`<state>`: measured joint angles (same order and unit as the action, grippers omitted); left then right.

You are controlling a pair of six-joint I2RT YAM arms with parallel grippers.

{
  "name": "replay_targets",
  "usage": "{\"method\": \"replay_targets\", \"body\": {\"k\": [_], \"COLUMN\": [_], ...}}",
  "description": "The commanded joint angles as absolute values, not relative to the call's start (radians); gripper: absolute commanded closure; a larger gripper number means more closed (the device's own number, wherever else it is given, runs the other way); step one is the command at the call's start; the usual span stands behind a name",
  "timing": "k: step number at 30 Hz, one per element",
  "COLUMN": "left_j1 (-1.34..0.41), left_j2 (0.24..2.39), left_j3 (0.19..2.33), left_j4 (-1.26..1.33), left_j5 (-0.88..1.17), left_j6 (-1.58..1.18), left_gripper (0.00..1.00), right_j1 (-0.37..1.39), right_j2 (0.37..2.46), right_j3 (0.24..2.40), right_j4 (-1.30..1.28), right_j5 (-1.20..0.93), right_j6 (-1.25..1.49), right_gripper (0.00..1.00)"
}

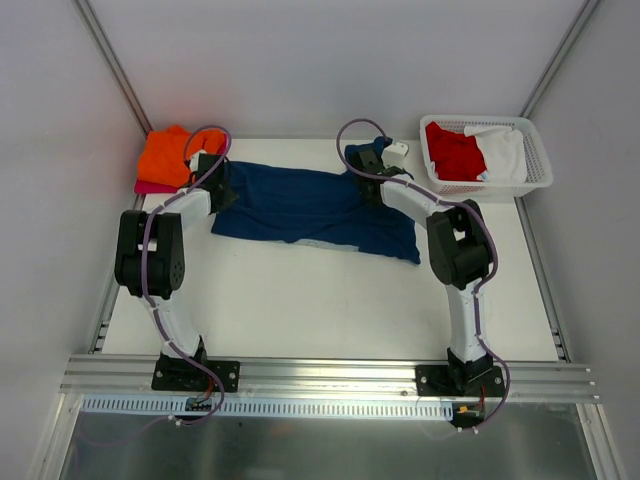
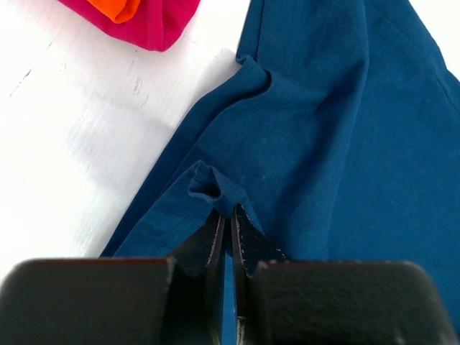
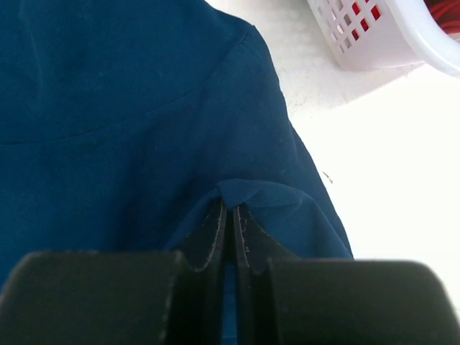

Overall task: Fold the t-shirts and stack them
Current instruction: Fold the flattened tshirt in 1/3 of the way

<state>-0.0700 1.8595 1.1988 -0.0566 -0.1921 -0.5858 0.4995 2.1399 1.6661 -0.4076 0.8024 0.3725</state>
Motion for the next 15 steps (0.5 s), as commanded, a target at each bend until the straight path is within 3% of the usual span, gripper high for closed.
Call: {"method": "replay_targets", "body": {"k": [1, 3, 4, 5, 6, 7, 8, 15], "left_j1": [-0.064, -0.064, -0.064, -0.064, -0.064, -0.064, -0.064, -0.064], "left_j2": [1.885, 1.891, 1.896, 1.898, 1.899, 1.901, 1.901, 1.888], "left_j3": [1.247, 1.255, 1.255, 1.258, 1.261, 1.259, 1.261, 1.255], "left_j4": [-0.040, -0.040, -0.040, -0.040, -0.040, -0.040, -0.040, -0.040], "left_j5": [-0.198, -0.195, -0.189, -0.186, -0.186, -0.183, -0.181, -0.186], "left_j6": [-0.566, -0.565, -0.566, -0.565, -0.565, -0.565, -0.561, -0.554], "left_gripper": [0.97, 0.81, 0.70, 0.54, 0.20, 0.05, 0.01, 0.01], "right_j1": [0.489, 0.489, 0.486, 0.488, 0.486, 0.486, 0.486, 0.486], "right_j2": [2.148, 2.149, 2.149, 2.151, 2.154, 2.155, 2.154, 2.155], "right_j3": [1.713, 1.717, 1.720, 1.721, 1.721, 1.723, 1.724, 1.740], "right_j4": [-0.400, -0.400, -0.400, -0.400, -0.400, -0.400, -0.400, -0.417], "right_j5": [0.815, 0.818, 0.815, 0.815, 0.815, 0.816, 0.821, 0.833], "right_j6": [0.354, 0.354, 0.351, 0.348, 0.347, 0.345, 0.348, 0.342], "right_gripper": [0.92, 0.75, 0.42, 0.22, 0.08, 0.01, 0.00, 0.01]}}
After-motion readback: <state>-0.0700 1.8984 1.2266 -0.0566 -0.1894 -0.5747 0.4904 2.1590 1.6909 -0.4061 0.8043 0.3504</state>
